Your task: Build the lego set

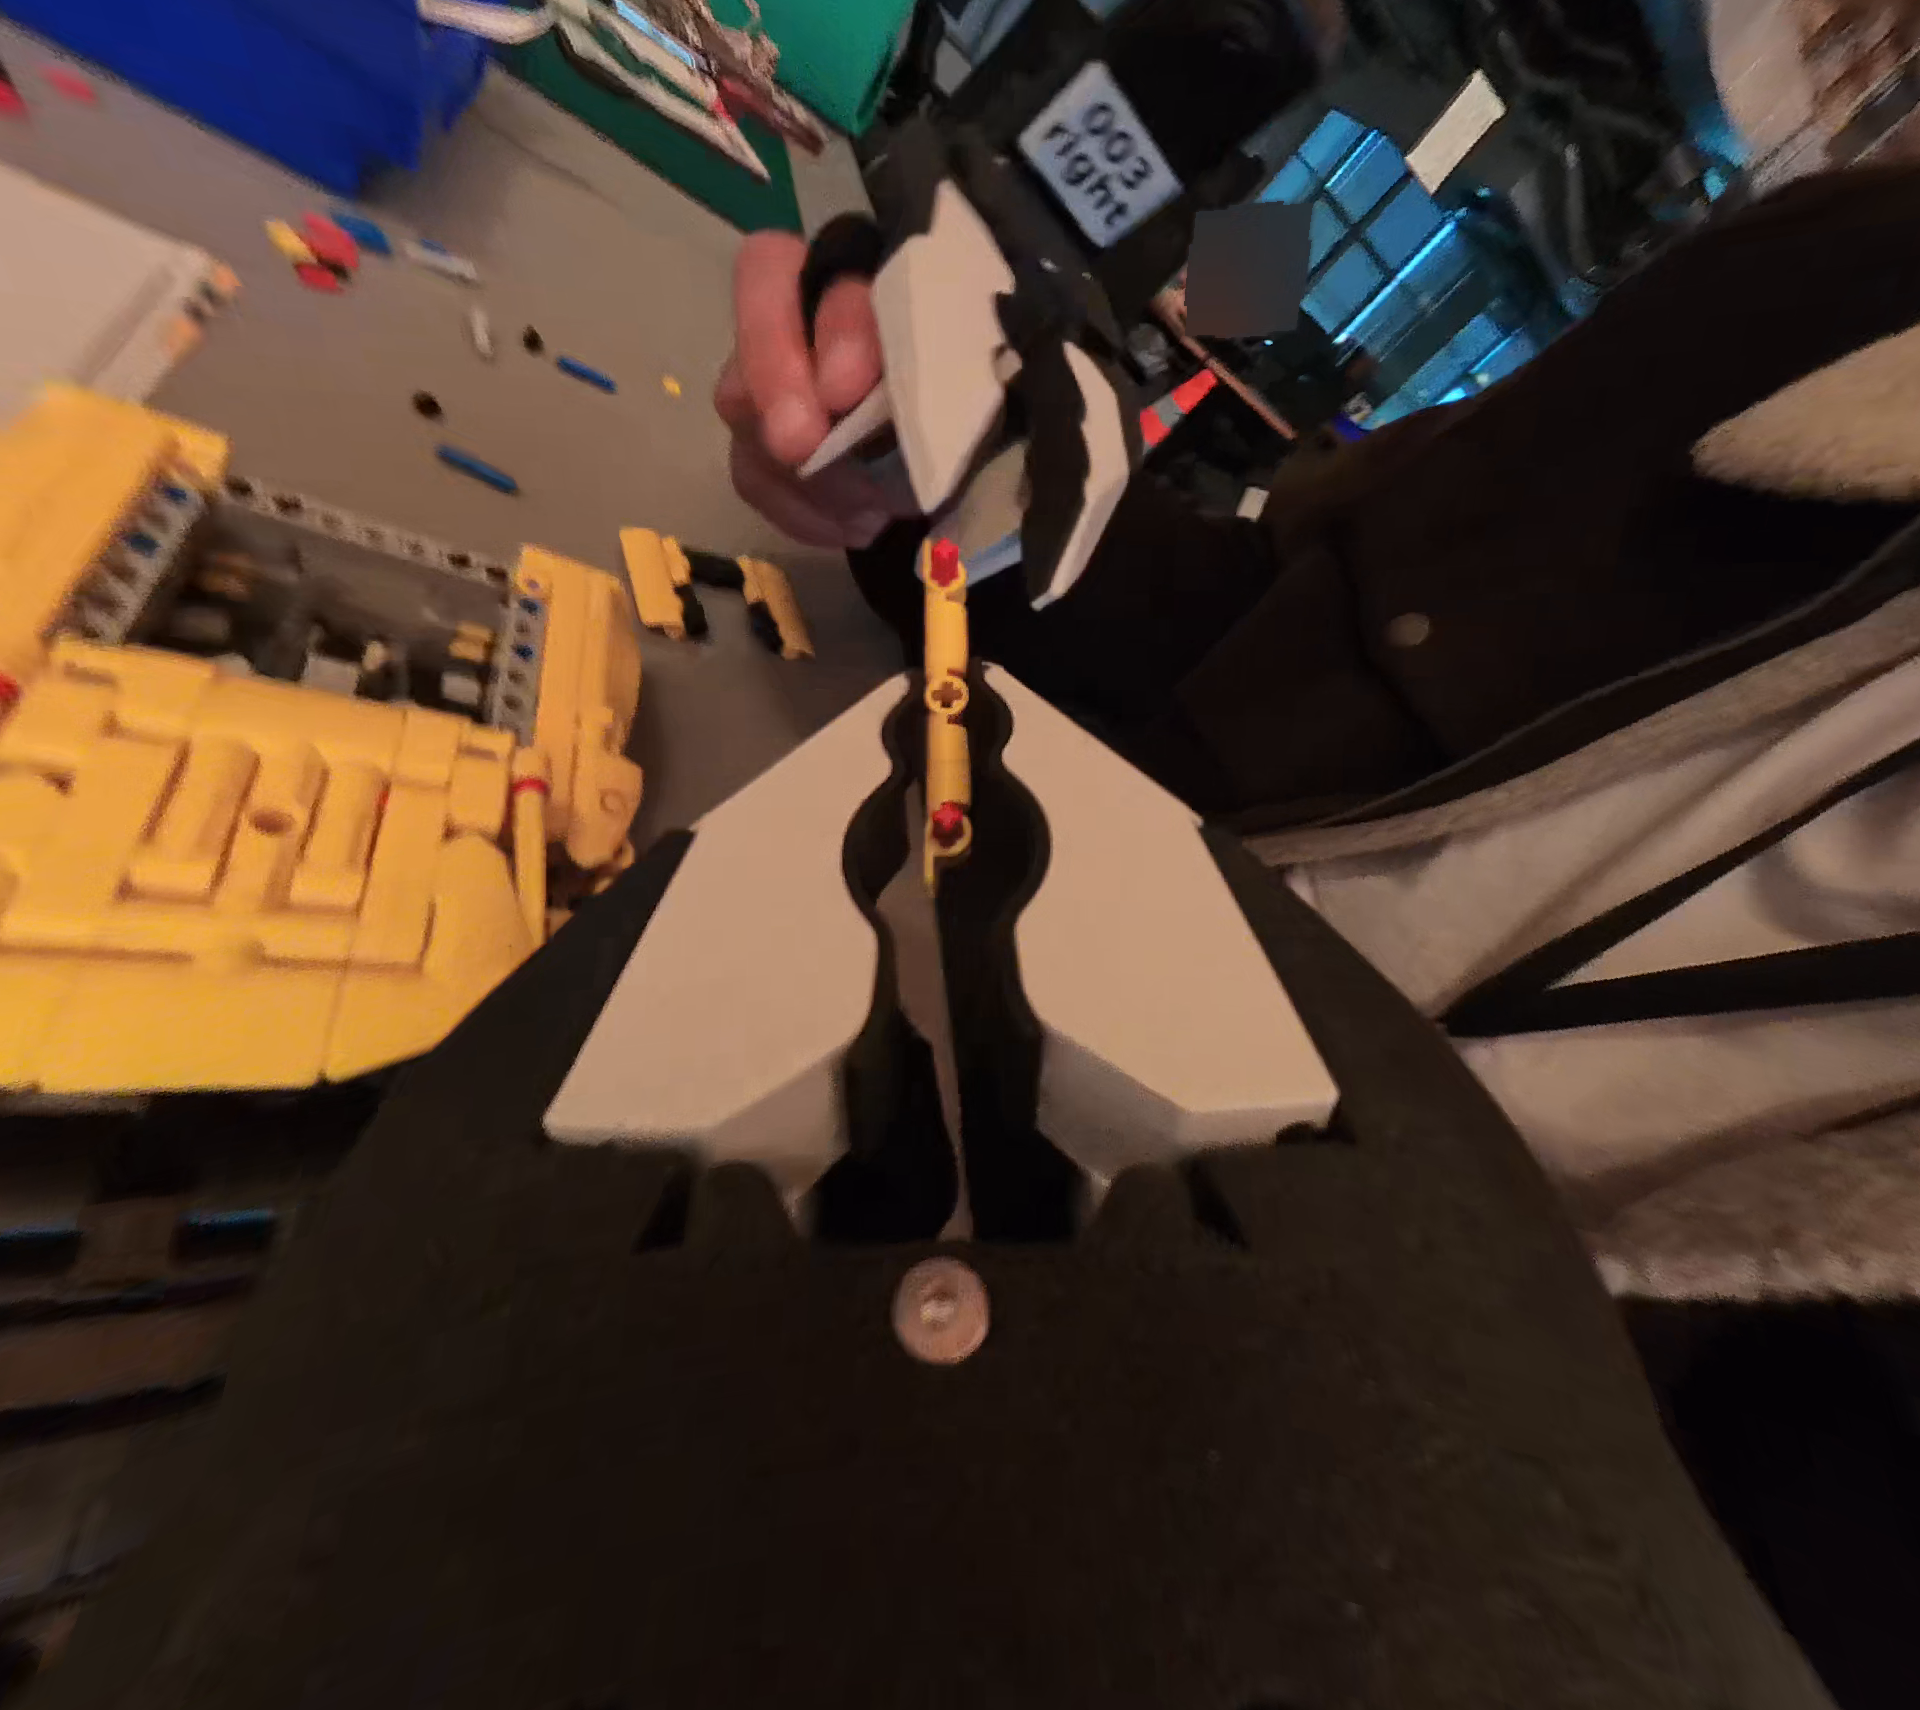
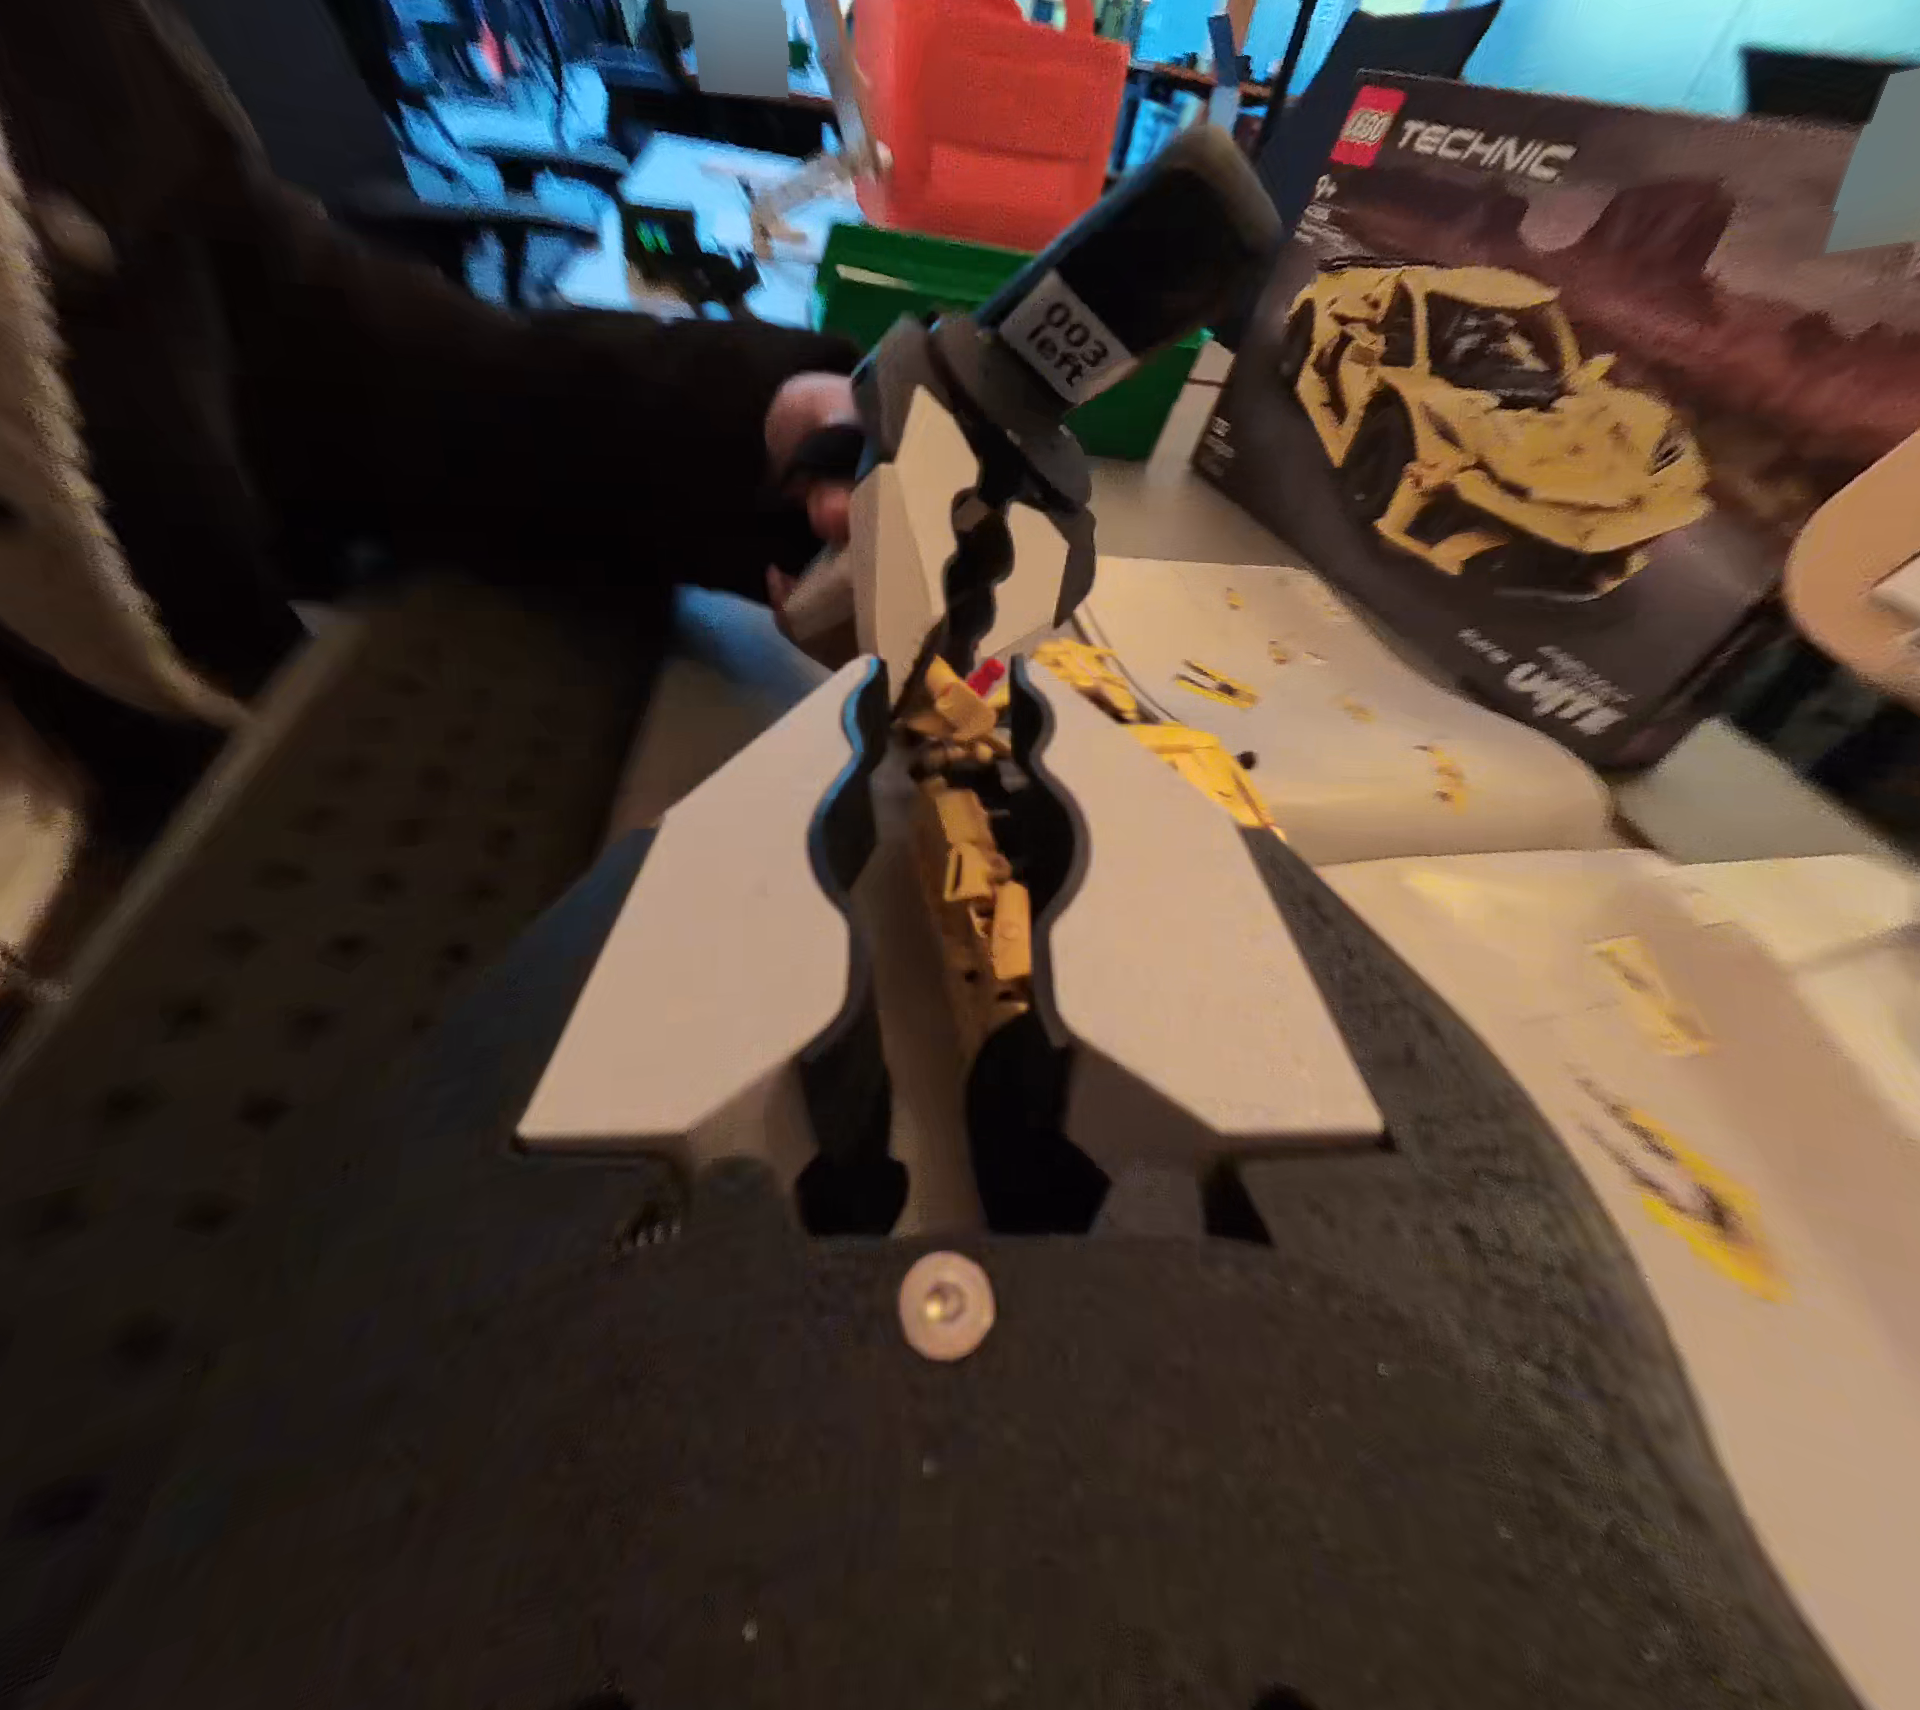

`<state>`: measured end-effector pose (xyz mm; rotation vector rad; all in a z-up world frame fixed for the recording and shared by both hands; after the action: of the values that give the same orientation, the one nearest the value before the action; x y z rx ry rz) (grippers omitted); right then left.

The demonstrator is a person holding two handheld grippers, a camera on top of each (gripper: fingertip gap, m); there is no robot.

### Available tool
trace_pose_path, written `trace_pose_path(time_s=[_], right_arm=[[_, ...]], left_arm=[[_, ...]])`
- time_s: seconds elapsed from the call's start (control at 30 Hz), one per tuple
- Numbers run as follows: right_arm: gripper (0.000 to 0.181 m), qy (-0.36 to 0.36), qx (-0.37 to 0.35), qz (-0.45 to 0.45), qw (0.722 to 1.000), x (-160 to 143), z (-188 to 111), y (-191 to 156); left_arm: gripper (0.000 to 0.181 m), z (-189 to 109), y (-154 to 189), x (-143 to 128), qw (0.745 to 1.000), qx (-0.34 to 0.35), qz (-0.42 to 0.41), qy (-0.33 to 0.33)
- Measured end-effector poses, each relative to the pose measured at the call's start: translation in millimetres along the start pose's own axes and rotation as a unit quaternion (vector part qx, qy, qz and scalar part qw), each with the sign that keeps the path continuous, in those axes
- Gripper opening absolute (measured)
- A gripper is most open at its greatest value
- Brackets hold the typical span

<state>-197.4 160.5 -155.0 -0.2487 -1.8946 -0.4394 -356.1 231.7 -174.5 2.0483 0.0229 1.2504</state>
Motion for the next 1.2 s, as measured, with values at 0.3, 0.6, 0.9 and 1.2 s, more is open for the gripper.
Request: trace_pose_path(time_s=[0.3,0.6,0.9,1.2], right_arm=[[0.025,-0.105,0.026,-0.066,0.992,-8,19,-26],[0.016,-0.103,0.056,-0.077,0.99,-5,22,-32],[0.015,-0.117,0.046,-0.081,0.989,-2,22,-31],[0.017,-0.063,0.016,0.006,0.998,1,26,-26]], left_arm=[[0.006,7,2,-20,0.99,-0.072,-0.064,-0.105],[0.006,9,5,-25,0.983,-0.103,-0.081,-0.125],[0.006,8,7,-24,0.987,-0.084,-0.062,-0.12],[0.007,-15,20,-29,0.999,0.013,-0.04,-0.001]])
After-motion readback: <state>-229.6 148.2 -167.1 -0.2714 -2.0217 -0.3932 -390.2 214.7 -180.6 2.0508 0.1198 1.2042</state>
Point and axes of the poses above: each gripper's, where its closed fingertips meet, z out along the fingers, x out of its top, y = z × x across the jaws, the point moved 9 cm from there along -z, back along the fingers, and after that the axes turned 11 degrees about -y, right-handed, at the moved point
